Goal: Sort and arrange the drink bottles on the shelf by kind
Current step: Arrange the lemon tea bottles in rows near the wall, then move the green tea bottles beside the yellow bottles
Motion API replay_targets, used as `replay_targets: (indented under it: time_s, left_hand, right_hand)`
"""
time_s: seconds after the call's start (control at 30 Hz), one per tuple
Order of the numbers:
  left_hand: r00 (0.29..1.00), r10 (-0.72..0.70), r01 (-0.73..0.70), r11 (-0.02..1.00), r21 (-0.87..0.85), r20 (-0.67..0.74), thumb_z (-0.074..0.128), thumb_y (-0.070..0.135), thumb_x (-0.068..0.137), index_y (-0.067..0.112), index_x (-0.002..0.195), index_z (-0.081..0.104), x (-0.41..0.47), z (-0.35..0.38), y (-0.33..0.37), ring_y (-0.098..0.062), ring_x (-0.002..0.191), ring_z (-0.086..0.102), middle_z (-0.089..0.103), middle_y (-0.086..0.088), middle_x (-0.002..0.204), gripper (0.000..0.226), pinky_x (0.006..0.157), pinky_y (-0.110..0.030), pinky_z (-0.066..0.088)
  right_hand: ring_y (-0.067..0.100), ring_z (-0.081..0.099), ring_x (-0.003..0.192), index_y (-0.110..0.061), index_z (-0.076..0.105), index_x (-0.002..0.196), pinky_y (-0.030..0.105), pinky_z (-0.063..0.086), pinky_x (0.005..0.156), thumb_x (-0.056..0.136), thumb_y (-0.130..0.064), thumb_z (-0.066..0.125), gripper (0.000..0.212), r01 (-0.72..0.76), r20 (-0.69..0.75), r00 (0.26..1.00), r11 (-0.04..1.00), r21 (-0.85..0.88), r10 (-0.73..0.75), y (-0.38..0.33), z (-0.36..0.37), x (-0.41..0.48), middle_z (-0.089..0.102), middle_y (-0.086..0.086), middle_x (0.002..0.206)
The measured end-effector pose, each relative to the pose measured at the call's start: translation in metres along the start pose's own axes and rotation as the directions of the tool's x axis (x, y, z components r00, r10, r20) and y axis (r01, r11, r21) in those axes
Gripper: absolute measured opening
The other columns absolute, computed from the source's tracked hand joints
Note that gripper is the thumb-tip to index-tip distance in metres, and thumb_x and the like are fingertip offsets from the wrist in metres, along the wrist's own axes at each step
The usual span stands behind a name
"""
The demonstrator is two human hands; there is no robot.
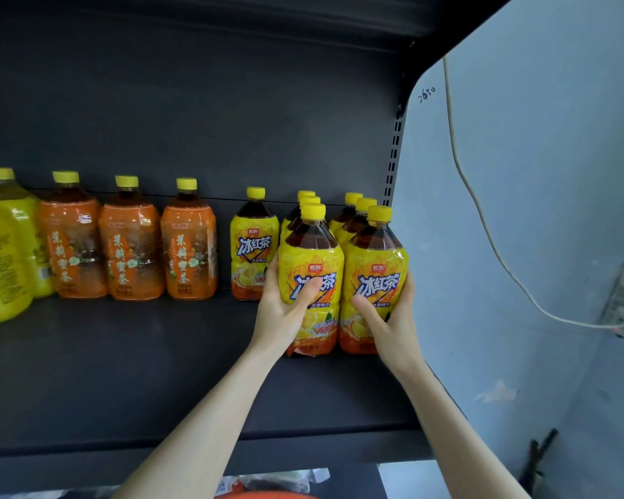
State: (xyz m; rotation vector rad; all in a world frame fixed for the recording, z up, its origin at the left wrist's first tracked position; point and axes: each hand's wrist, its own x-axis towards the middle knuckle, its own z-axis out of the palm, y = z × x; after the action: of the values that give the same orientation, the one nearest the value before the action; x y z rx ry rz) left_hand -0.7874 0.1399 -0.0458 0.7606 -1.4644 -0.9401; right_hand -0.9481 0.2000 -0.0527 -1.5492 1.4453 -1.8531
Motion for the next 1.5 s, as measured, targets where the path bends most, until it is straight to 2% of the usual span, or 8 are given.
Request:
replay_targets:
  time_s: [0.1,0.4,0.53,0.63,0.73,0.87,1.27,1.5]
  left_hand:
    - [1.000,0.014,-0.014,1.000,-0.005,-0.012,0.066,0.064,0.066,0.026,0.139,0.037,0.001,0.002,-0.002,-0.006,0.108,0.061,0.062,0.008,0.122,0.087,0.091,-0.039,0.053]
    - [0.999,0.001,0.004,0.995,0.102,-0.049,0.063,0.056,0.070,0.017,0.136,0.040,-0.003,0.002,0.005,-0.011,0.106,0.062,0.064,0.005,0.115,0.080,0.081,-0.021,0.051]
    - [0.996,-0.089,0.089,0.962,0.257,-0.009,0.061,0.060,0.074,0.021,0.134,0.042,-0.008,-0.004,0.021,-0.014,0.108,0.059,0.062,0.006,0.118,0.073,0.088,-0.029,0.047]
    - [0.992,-0.120,0.092,0.894,0.438,0.036,0.059,0.056,0.081,0.022,0.128,0.048,-0.016,-0.015,0.034,-0.017,0.111,0.057,0.061,0.009,0.115,0.059,0.096,-0.036,0.046]
    - [0.998,-0.050,0.007,0.757,0.654,0.047,0.059,0.050,0.085,0.019,0.128,0.052,-0.034,-0.033,0.049,-0.021,0.115,0.056,0.061,0.002,0.123,0.053,0.096,-0.044,0.047]
    - [0.992,0.097,-0.128,0.699,0.704,0.084,0.060,0.038,0.088,0.018,0.115,0.062,-0.063,-0.058,0.087,-0.012,0.106,0.059,0.065,0.003,0.114,0.034,0.091,-0.038,0.050]
    - [0.939,0.342,-0.242,0.587,0.772,0.034,0.060,0.032,0.087,0.020,0.106,0.066,-0.132,-0.215,0.175,-0.002,0.089,0.062,0.067,0.011,0.097,0.024,0.080,-0.026,0.052]
    - [0.937,0.349,-0.209,0.580,0.787,-0.008,0.051,0.048,0.082,0.021,0.102,0.068,-0.189,-0.371,0.177,0.000,0.085,0.063,0.067,0.016,0.091,0.037,0.077,-0.032,0.054]
  right_hand:
    - [0.008,0.054,0.120,-0.056,0.026,0.124,0.045,0.049,0.099,0.073,-0.055,0.068,0.066,0.021,-0.003,1.000,1.000,-0.015,-0.021,0.000,0.001,0.000,0.050,-0.007,0.134]
    - [0.011,0.051,0.124,-0.027,0.024,0.141,0.046,0.046,0.103,0.072,-0.059,0.067,0.086,-0.018,0.005,1.000,0.996,-0.087,0.018,-0.006,0.000,-0.004,0.047,-0.003,0.137]
    - [0.022,0.039,0.136,-0.026,-0.001,0.151,0.046,0.035,0.111,0.070,-0.070,0.063,0.113,-0.115,0.018,0.992,0.955,-0.273,0.124,-0.020,-0.005,-0.006,0.032,0.004,0.152]
    - [0.030,0.041,0.131,-0.023,-0.002,0.153,0.041,0.037,0.106,0.084,-0.043,0.067,0.099,-0.107,0.025,0.991,0.884,-0.454,0.133,-0.034,-0.013,-0.017,0.029,0.007,0.152]
    - [0.029,0.044,0.127,-0.018,0.029,0.148,0.038,0.041,0.098,0.089,-0.031,0.062,0.069,-0.029,0.017,0.999,0.827,-0.561,0.047,-0.050,-0.019,-0.036,0.038,0.005,0.146]
    - [0.028,0.054,0.114,-0.011,0.057,0.125,0.033,0.043,0.088,0.091,-0.027,0.059,0.037,0.090,0.072,0.996,0.798,-0.596,-0.059,-0.084,-0.009,-0.049,0.048,0.006,0.137]
    - [0.019,0.057,0.101,-0.014,0.063,0.115,0.032,0.047,0.083,0.092,-0.028,0.058,0.027,0.379,0.221,0.924,0.820,-0.428,-0.312,-0.200,0.111,-0.107,0.061,0.000,0.112]
    - [0.018,0.057,0.106,-0.016,0.063,0.115,0.038,0.049,0.086,0.094,-0.031,0.056,0.027,0.364,0.260,0.923,0.861,-0.355,-0.283,-0.237,0.247,-0.186,0.061,-0.003,0.113]
